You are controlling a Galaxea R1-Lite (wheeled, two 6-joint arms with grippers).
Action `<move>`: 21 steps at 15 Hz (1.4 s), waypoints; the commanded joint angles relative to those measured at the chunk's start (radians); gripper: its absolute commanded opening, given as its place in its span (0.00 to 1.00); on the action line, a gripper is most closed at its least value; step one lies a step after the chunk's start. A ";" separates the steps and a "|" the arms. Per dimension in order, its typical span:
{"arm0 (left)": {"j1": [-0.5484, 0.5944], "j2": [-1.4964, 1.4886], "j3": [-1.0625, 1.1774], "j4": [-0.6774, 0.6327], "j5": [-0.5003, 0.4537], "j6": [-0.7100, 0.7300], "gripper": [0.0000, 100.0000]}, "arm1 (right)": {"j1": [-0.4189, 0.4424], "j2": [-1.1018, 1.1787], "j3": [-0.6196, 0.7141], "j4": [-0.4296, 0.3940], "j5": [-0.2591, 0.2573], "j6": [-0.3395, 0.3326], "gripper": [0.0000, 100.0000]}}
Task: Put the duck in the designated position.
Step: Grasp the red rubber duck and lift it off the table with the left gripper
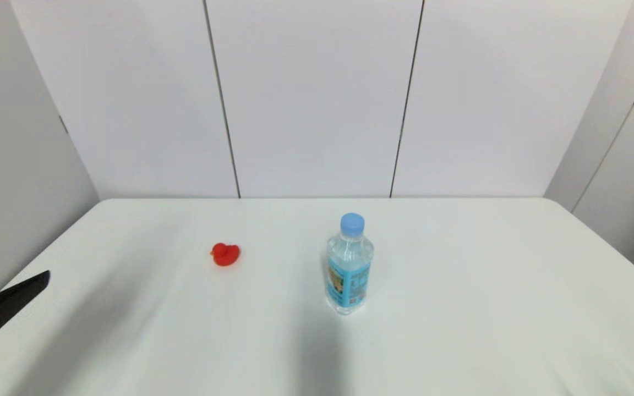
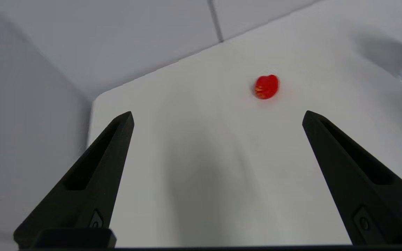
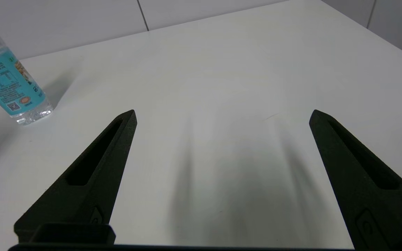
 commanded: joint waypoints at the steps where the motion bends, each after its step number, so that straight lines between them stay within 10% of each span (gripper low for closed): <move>1: -0.009 0.345 -0.113 0.001 -0.335 0.174 1.00 | 0.000 0.001 0.000 0.000 0.000 0.001 1.00; 5: -0.007 0.578 -0.173 0.000 -0.570 0.268 1.00 | 0.000 0.001 0.000 0.000 0.000 0.001 1.00; 21: 0.086 1.017 -0.319 0.006 -0.565 0.331 1.00 | 0.000 0.001 0.000 0.000 0.000 0.001 1.00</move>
